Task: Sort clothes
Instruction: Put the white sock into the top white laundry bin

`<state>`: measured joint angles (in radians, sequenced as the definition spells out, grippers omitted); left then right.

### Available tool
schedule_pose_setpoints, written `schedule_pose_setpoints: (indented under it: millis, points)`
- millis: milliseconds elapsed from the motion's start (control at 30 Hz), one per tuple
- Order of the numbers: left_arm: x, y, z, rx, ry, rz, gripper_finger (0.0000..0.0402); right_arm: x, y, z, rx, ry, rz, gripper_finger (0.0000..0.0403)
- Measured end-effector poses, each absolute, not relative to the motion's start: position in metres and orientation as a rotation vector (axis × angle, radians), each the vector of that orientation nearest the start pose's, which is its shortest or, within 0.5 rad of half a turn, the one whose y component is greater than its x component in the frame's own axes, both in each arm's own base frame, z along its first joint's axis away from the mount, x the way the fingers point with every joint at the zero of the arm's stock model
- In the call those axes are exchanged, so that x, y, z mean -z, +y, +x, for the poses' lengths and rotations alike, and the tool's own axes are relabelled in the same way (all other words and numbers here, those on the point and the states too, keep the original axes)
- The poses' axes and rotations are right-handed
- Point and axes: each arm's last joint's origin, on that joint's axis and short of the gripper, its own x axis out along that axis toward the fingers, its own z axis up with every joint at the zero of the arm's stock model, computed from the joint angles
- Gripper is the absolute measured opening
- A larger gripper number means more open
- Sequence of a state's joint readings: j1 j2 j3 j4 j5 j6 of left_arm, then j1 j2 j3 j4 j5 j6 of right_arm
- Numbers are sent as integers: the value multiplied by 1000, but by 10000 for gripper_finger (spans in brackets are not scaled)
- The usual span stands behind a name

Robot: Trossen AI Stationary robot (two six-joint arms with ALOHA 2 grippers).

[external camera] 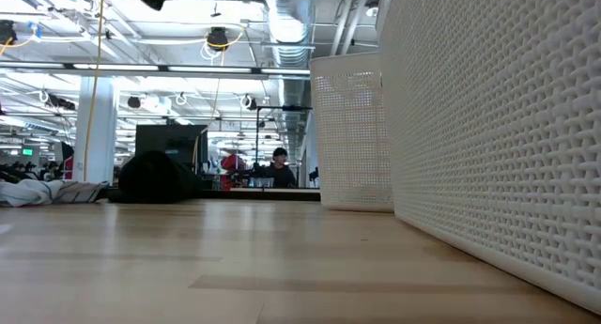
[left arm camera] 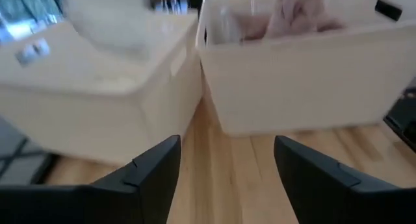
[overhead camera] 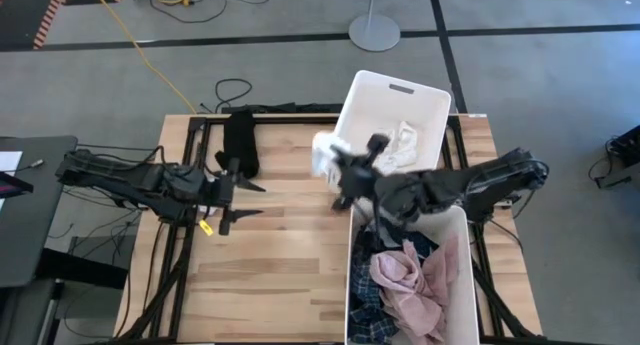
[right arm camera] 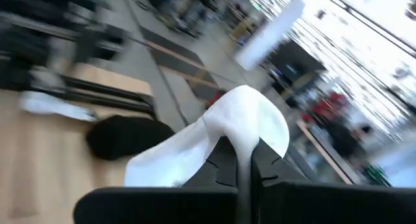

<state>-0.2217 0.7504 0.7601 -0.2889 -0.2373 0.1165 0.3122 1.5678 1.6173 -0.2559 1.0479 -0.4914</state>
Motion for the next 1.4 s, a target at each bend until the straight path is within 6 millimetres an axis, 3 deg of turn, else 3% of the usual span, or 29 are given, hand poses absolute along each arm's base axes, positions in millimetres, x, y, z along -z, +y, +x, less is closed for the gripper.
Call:
schedule_pose_setpoints:
  millis: [233,500,1000,1400]
  points:
    - [-298,-24,150,-132,506,110,243,-437,35,305,835,397,-504,8]
    - [-285,-19,140,-290,644,18,243,-432,-13,273,954,525,-365,8]
    - [-259,-12,120,-600,916,-133,243,-411,-59,259,1013,699,-225,10]
    - [-244,-15,133,-699,1042,-180,243,-392,-101,246,1033,875,-48,11]
